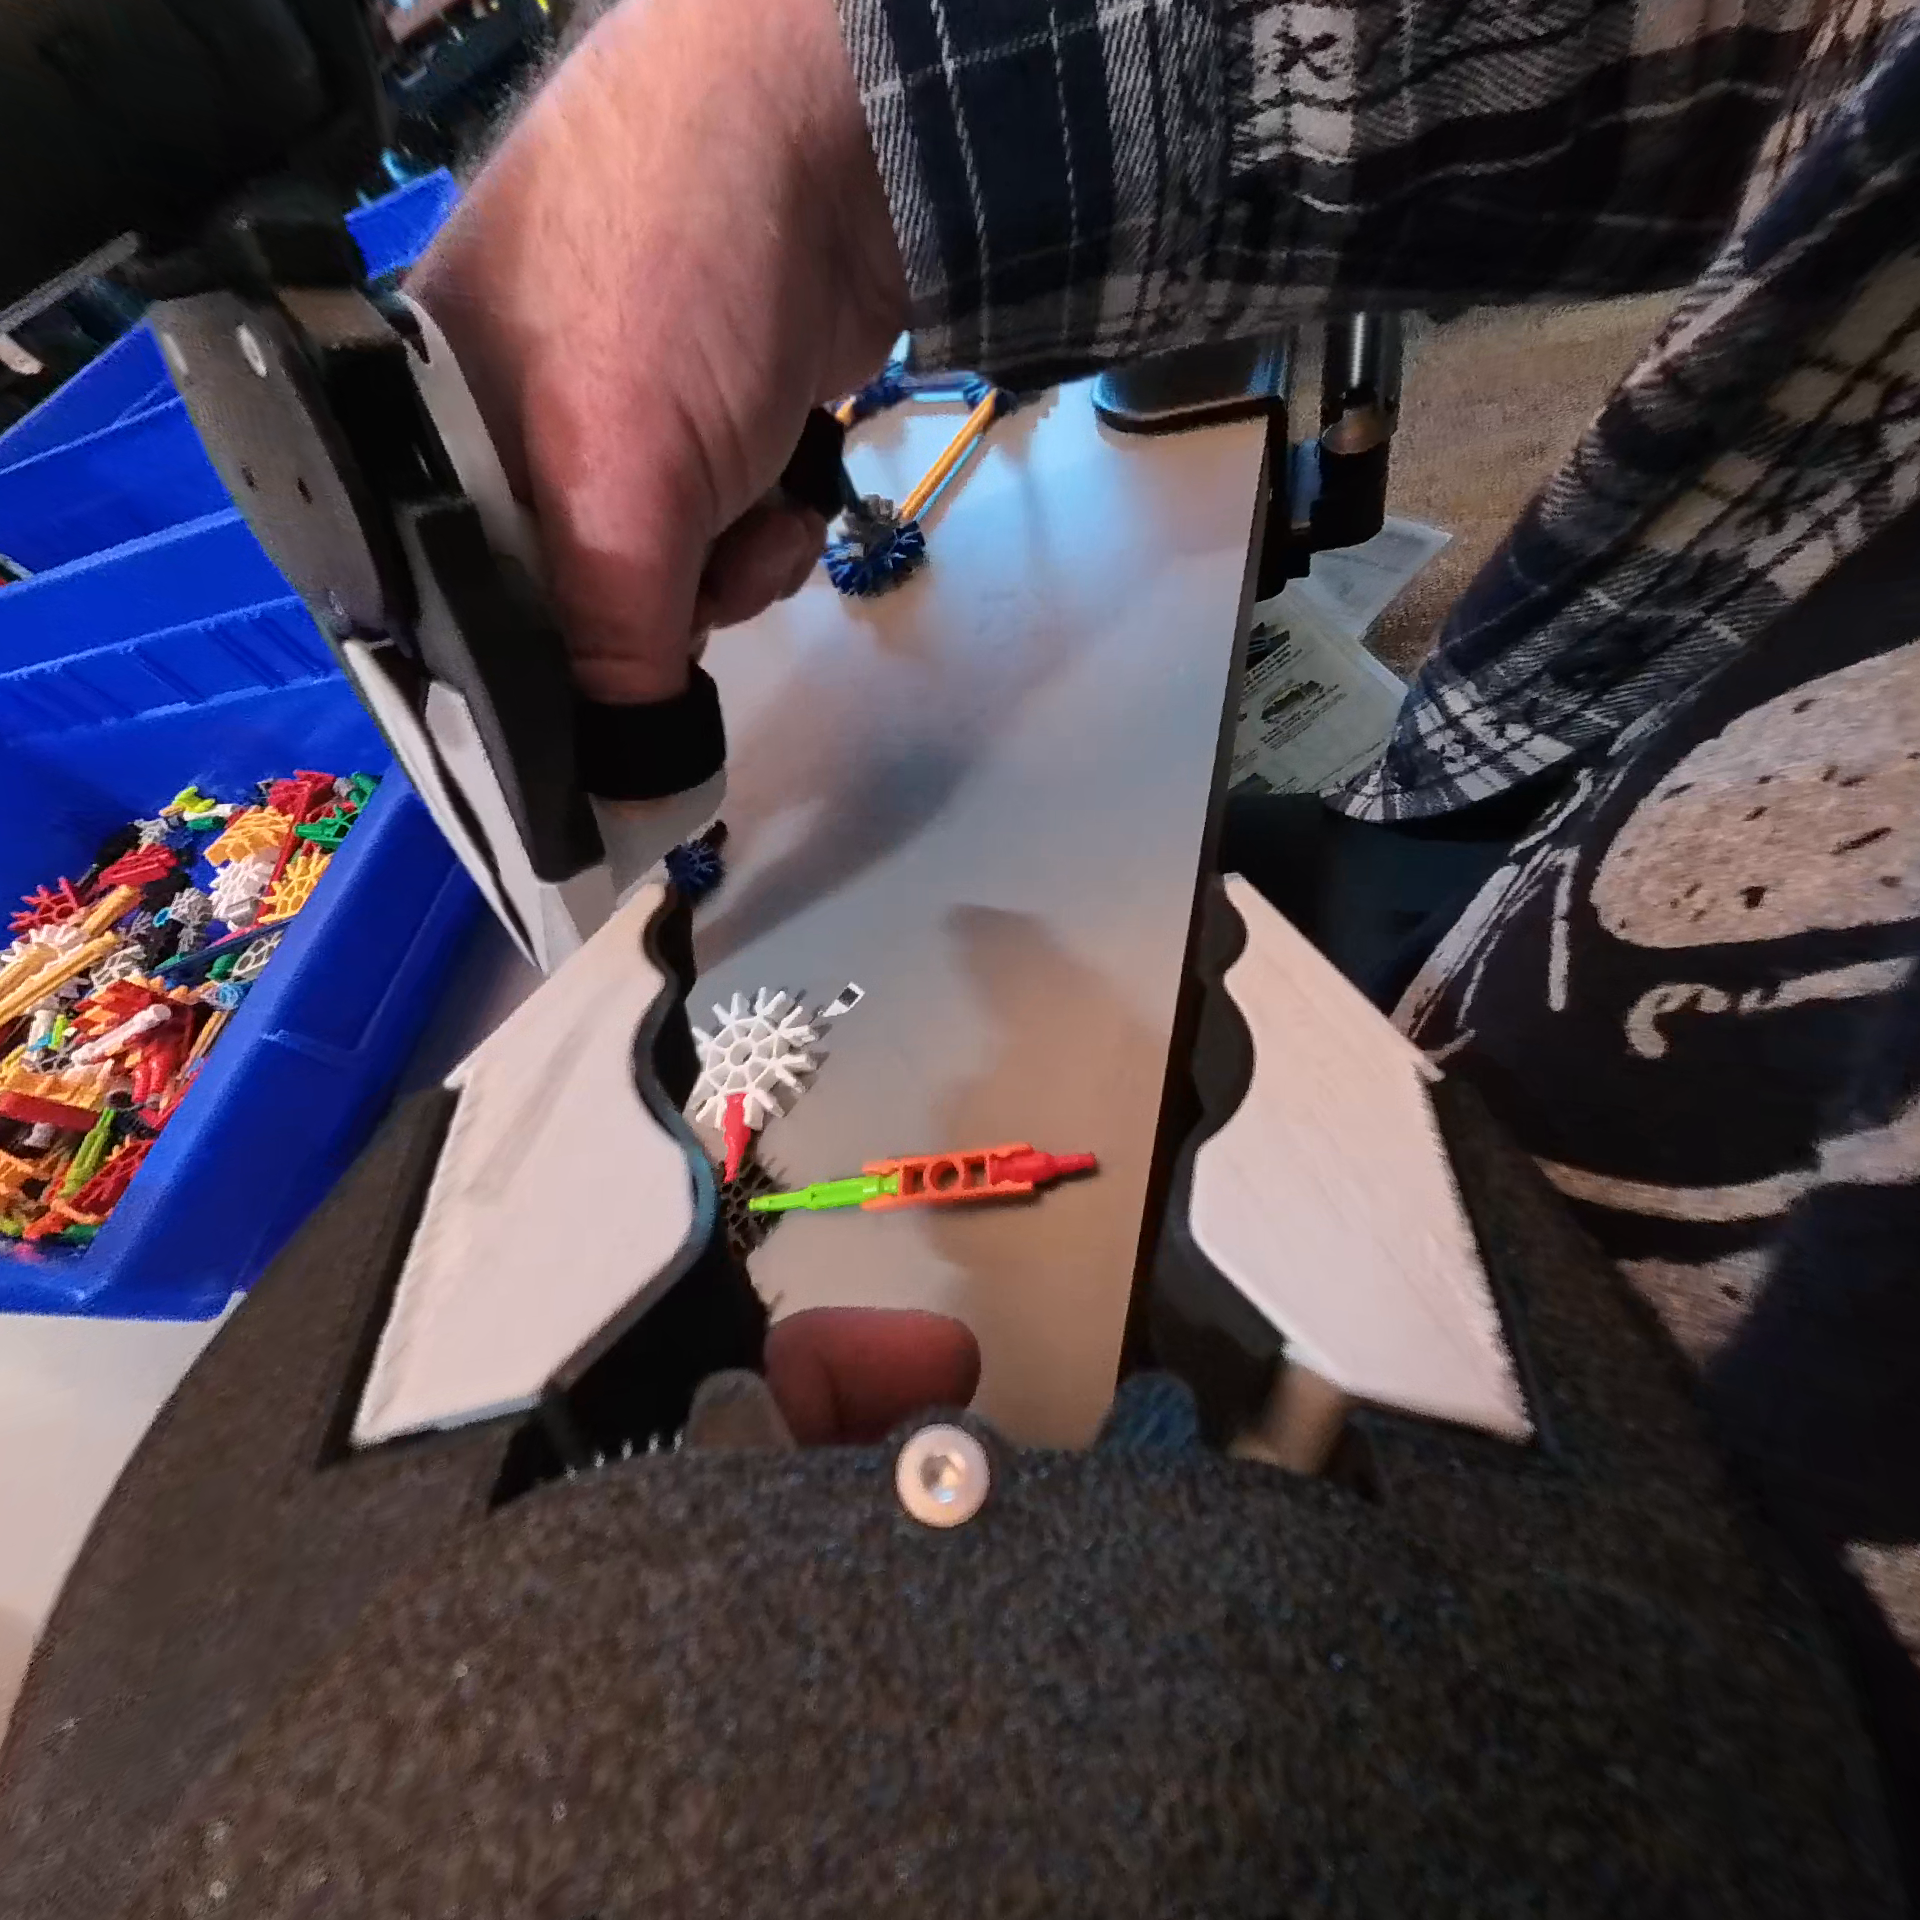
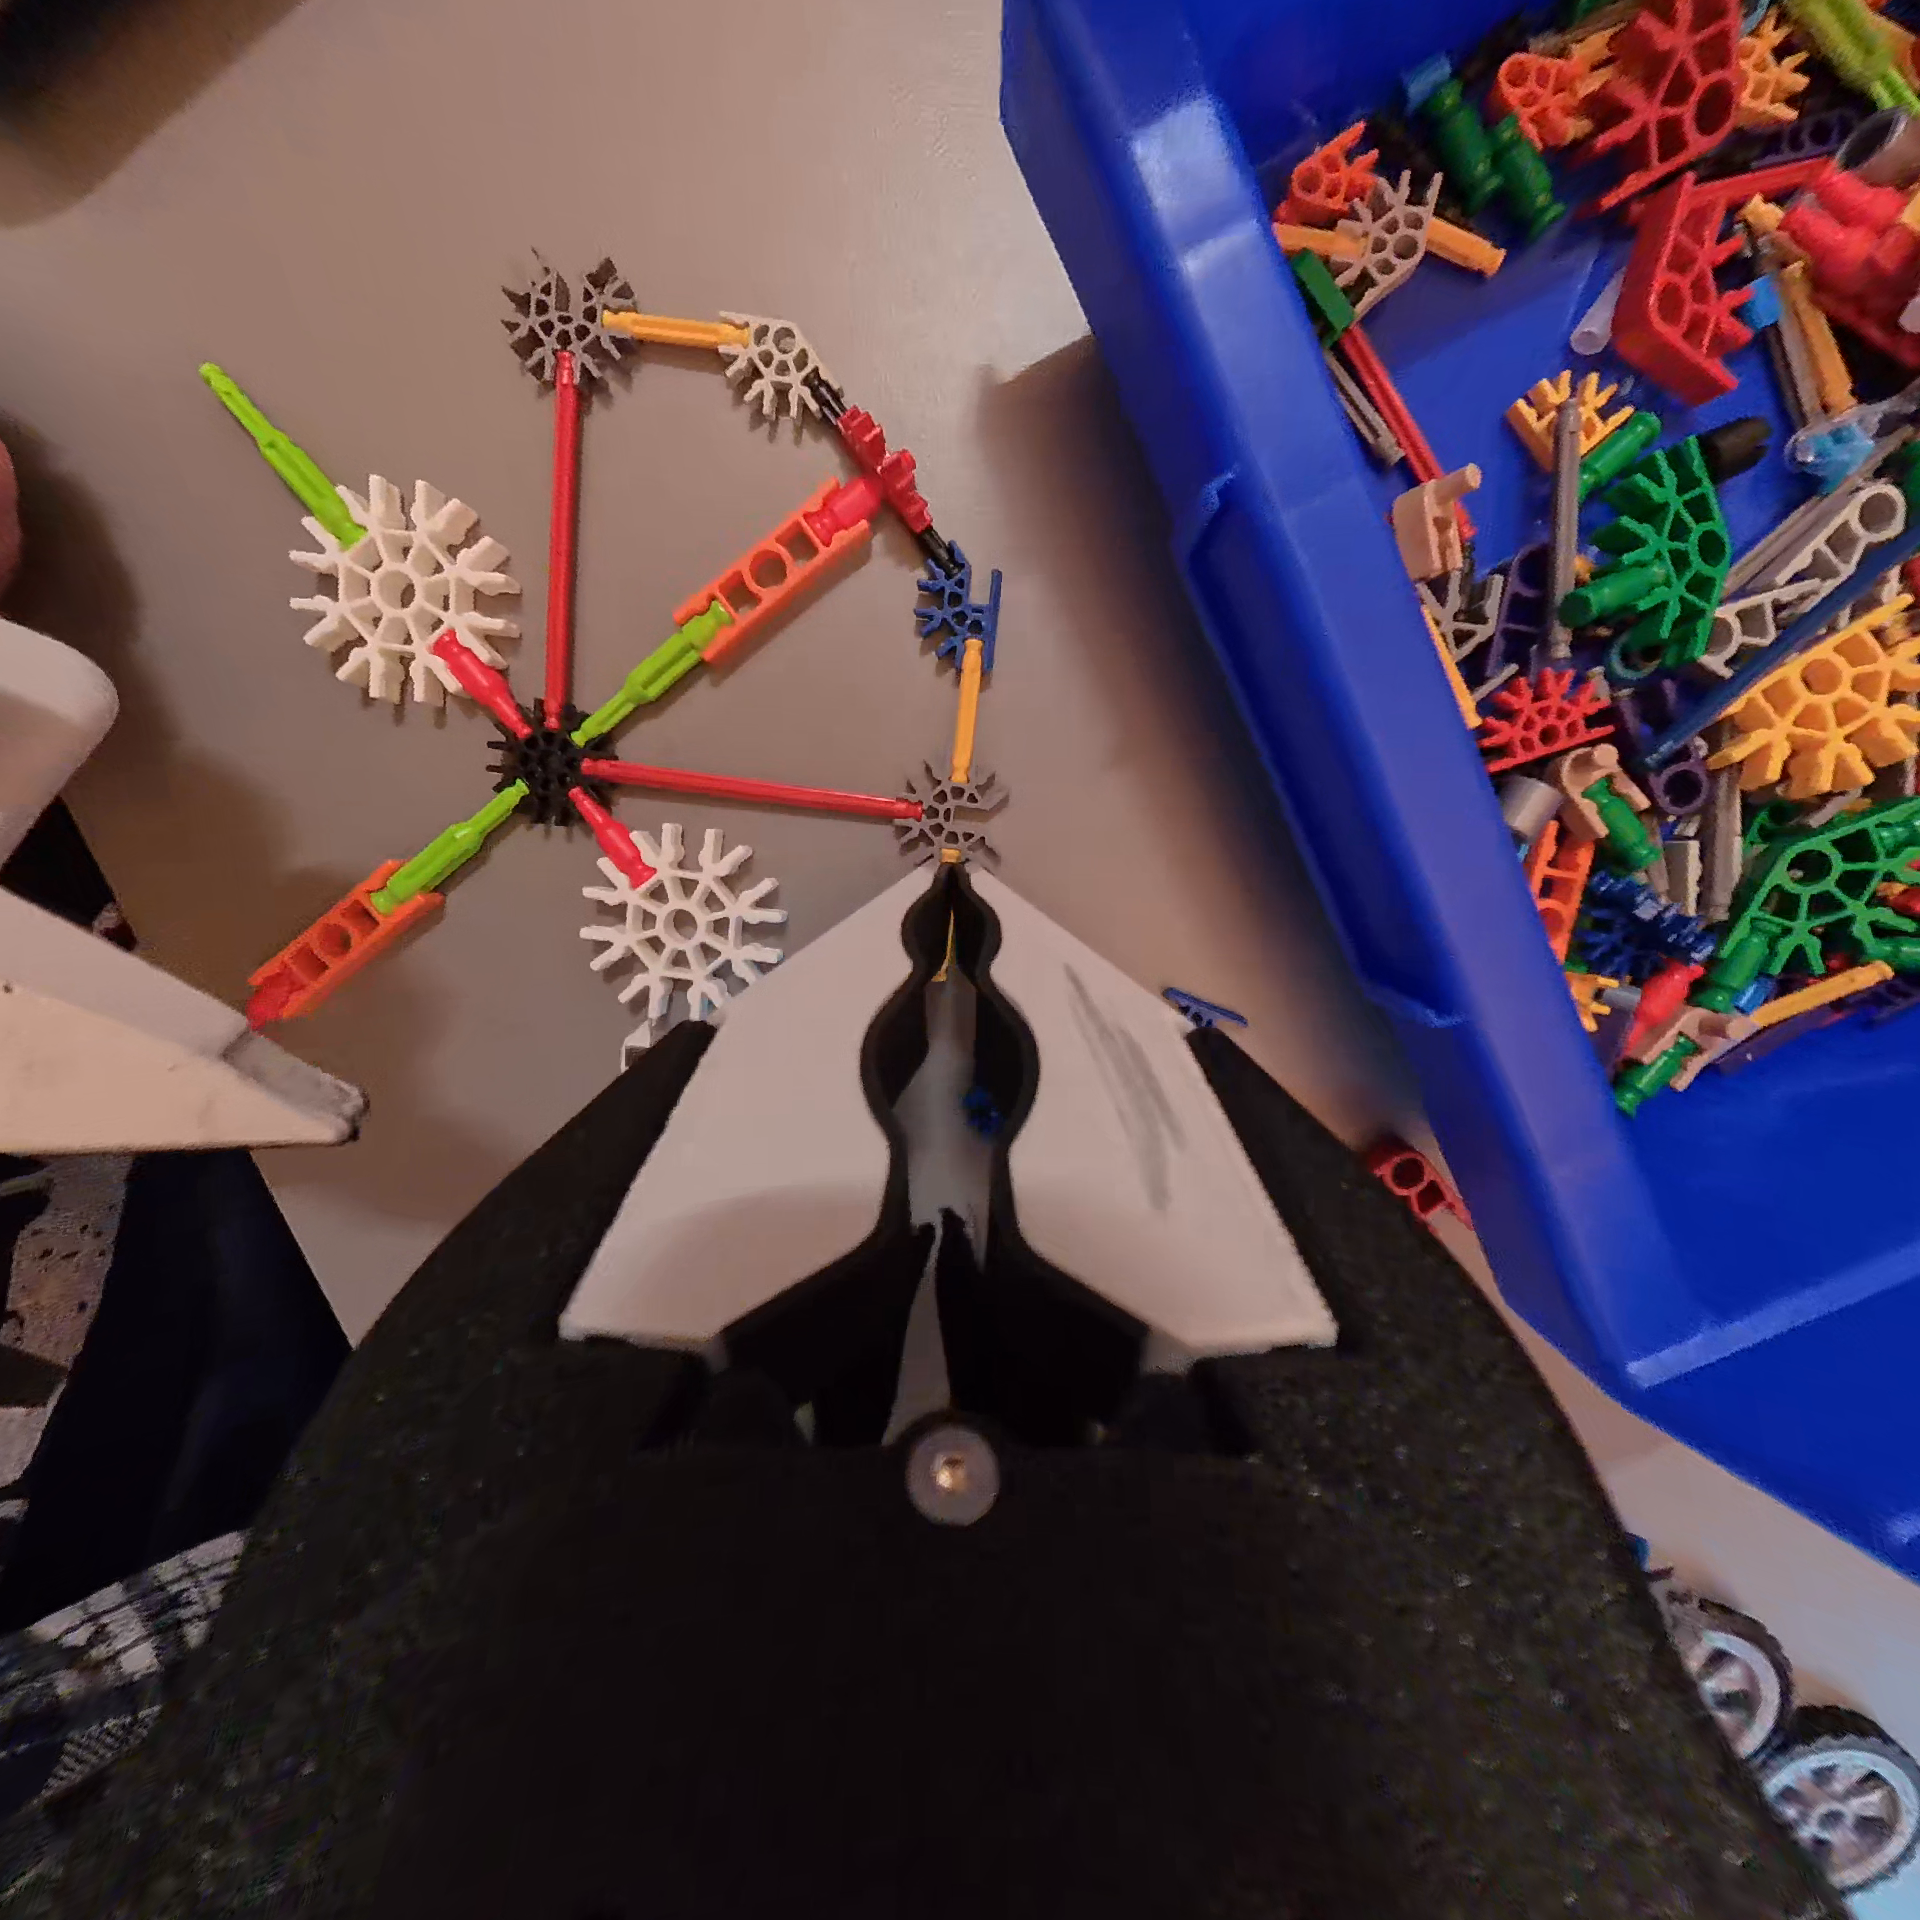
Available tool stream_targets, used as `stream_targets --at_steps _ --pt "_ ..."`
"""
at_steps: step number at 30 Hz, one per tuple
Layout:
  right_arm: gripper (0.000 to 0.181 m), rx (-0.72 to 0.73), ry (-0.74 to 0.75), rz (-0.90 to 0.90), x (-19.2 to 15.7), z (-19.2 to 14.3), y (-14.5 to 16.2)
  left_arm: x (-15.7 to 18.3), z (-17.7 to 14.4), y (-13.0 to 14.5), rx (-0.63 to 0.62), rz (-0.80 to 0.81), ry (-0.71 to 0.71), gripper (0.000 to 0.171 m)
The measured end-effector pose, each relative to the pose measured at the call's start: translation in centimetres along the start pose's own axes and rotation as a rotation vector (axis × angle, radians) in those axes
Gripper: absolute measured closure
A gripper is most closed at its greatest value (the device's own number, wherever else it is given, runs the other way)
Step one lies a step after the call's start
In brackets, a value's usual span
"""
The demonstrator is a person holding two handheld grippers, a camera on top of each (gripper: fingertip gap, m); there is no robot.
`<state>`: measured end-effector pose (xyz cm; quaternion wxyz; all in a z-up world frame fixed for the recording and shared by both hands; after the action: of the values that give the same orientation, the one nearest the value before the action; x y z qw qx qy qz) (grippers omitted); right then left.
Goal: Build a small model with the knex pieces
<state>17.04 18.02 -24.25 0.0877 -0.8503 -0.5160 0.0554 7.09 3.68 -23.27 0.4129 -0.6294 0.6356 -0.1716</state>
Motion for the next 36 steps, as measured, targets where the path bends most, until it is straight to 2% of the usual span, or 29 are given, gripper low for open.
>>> stream_targets --at_steps 13,22,30,36 --pt "0.181 -0.226 0.019 -0.116 -0.2 -0.1 -2.2 -0.2 0.1 0.0 0.023 -0.01 0.015 0.075" --pt "0.181 -0.399 0.104 -0.209 -0.8 0.3 -4.0 -0.4 -0.4 0.3 0.043 -0.005 0.012 0.075" --pt "0.181 -0.246 0.043 -0.069 0.2 -0.3 -2.8 -0.8 -1.0 1.0 0.029 0.007 -0.01 0.075" --pt "0.181 -0.133 0.066 -0.03 1.1 -3.0 -2.3 -1.3 -1.3 1.6 0.014 -0.002 -0.035 0.078"
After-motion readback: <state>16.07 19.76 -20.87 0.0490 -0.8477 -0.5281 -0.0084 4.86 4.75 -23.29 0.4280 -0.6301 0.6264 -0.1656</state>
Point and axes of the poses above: each gripper's, where its closed fingertips meet, z out along the fingers, y out of its underside, x = y × z across the jaws, the point moved 9 cm from there along -z, back along the fingers, and after that the axes turned 13 degrees about -x, right-handed, at the moved point
